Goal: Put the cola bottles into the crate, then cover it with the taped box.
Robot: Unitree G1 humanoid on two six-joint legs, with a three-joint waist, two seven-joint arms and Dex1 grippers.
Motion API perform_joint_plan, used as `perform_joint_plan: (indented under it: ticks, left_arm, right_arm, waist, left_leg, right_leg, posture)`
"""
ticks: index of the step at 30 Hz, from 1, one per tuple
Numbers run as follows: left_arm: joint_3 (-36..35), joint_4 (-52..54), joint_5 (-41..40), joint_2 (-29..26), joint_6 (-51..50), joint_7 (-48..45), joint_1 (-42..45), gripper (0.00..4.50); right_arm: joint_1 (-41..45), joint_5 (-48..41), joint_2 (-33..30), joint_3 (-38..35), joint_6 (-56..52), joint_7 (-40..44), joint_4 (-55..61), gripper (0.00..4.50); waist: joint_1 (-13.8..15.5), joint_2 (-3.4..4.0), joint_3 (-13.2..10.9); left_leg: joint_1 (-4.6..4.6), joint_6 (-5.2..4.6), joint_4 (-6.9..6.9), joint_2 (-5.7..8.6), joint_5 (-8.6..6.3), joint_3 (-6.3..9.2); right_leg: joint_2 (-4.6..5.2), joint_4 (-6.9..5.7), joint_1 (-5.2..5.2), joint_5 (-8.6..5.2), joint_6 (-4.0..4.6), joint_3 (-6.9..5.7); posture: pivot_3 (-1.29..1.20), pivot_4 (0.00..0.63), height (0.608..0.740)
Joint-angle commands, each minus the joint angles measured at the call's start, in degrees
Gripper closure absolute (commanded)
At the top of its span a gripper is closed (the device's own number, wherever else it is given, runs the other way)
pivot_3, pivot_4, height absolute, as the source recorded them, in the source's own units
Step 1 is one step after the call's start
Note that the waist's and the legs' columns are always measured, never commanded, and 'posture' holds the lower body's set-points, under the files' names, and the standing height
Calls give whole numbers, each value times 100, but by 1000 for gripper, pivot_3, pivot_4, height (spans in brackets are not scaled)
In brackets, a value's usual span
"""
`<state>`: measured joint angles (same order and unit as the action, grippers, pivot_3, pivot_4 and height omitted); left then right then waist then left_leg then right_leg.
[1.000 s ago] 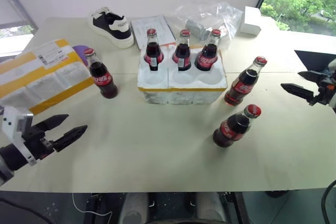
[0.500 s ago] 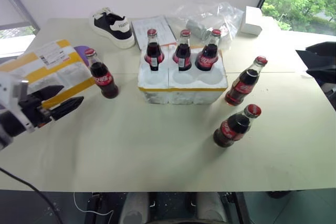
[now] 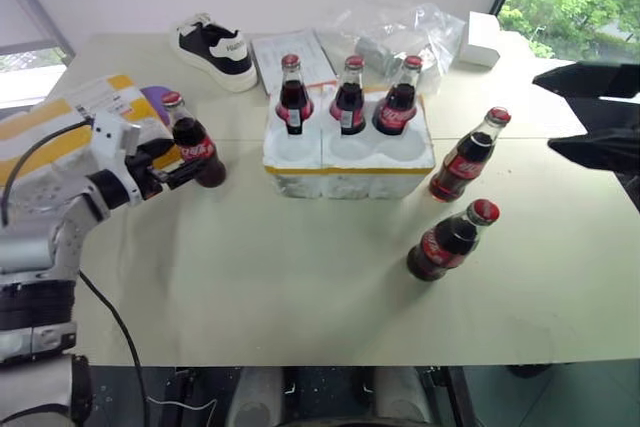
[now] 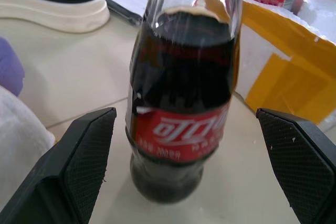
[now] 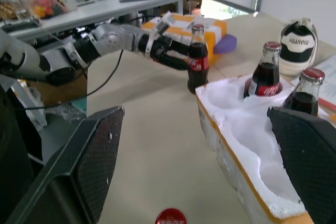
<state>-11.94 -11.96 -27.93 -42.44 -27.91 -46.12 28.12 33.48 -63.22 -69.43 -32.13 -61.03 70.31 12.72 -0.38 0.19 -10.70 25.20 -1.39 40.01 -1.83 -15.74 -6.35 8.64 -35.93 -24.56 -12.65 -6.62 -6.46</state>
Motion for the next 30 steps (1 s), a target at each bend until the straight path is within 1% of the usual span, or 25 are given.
perform_joint_plan:
  ticks: [1,6,12,13,14,15,16,17,22,25,28,30]
  left_arm:
    - [48,-303,222,19,252,-67,262,21]
    - [244,-893,503,213,510,-141,679,21]
    - [366,-1343,682,441,745,-337,1008,21]
    - [358,-1396,692,465,787,-335,1040,417]
    - [340,-1433,688,485,800,-334,1059,562]
    - [325,-1454,680,494,809,-356,1069,870]
    - [321,-1452,677,484,811,-389,1065,1419]
    - [319,-1441,677,469,807,-422,1057,1685]
    - [239,-1190,510,245,439,-706,1044,1639]
    - [211,-610,79,-111,-190,-1364,1144,1639]
    - [197,-224,-428,-511,-999,-2038,1727,1639]
    - [246,-271,-579,-583,-1341,-2268,2234,1639]
  right_arm:
    - [-4,-269,-7,-282,-6,-206,150,0]
    - [-13,-458,62,-252,24,-500,152,0]
    - [-107,-492,57,-175,120,-597,222,0]
    - [-135,-473,59,-161,141,-598,237,0]
    - [-159,-461,58,-151,155,-597,248,0]
    - [-181,-455,54,-147,161,-596,262,0]
    - [-218,-430,50,-142,180,-589,285,0]
    - [-252,-411,47,-138,196,-584,306,0]
    - [-454,-340,43,-147,297,-573,377,0]
    - [-594,-285,32,-193,346,-568,401,0]
    - [-766,-256,46,-284,371,-590,428,0]
    - [-886,-247,71,-346,395,-616,455,0]
  waist:
    - [-11,-1,1]
    - [2,-6,0]
    - [0,-14,0]
    - [-5,-14,0]
    - [-8,-15,0]
    - [-11,-15,0]
    - [-10,-15,0]
    - [-8,-16,-1]
    - [-14,-26,-5]
    - [-20,-44,-15]
    - [-1,-84,-39]
    - [64,-93,-44]
  left_leg:
    - [0,-4,0,0,-2,0]
    - [0,-6,2,0,-3,0]
    - [1,-5,5,1,-1,0]
    - [1,-4,5,1,-1,0]
    - [2,-4,5,1,-1,0]
    - [1,-5,5,1,-1,0]
    - [1,-5,5,0,-1,0]
    - [1,-5,5,0,-1,0]
    - [2,-6,5,0,-2,0]
    - [5,-4,5,-1,-1,2]
    - [14,2,6,-2,3,3]
    - [23,4,11,-2,5,9]
  right_leg:
    - [0,0,0,0,0,0]
    - [0,-3,0,0,0,0]
    - [0,-4,0,0,-1,0]
    - [1,-4,0,0,-1,0]
    - [0,-4,0,0,-1,0]
    - [0,-5,0,0,-1,0]
    - [-1,-5,0,0,-1,0]
    - [0,-5,0,0,-1,0]
    - [1,-5,0,0,-1,0]
    - [-1,-6,-4,0,-1,0]
    - [-2,-8,-12,0,-1,-1]
    - [-2,-8,-13,0,-1,-7]
  posture:
    - [0,150,740]
    - [0,150,740]
    - [0,150,740]
    - [0,150,740]
    - [0,150,740]
    - [0,150,740]
    - [0,150,740]
    - [0,150,740]
    - [0,150,740]
    - [0,150,740]
    - [0,150,740]
    - [0,150,740]
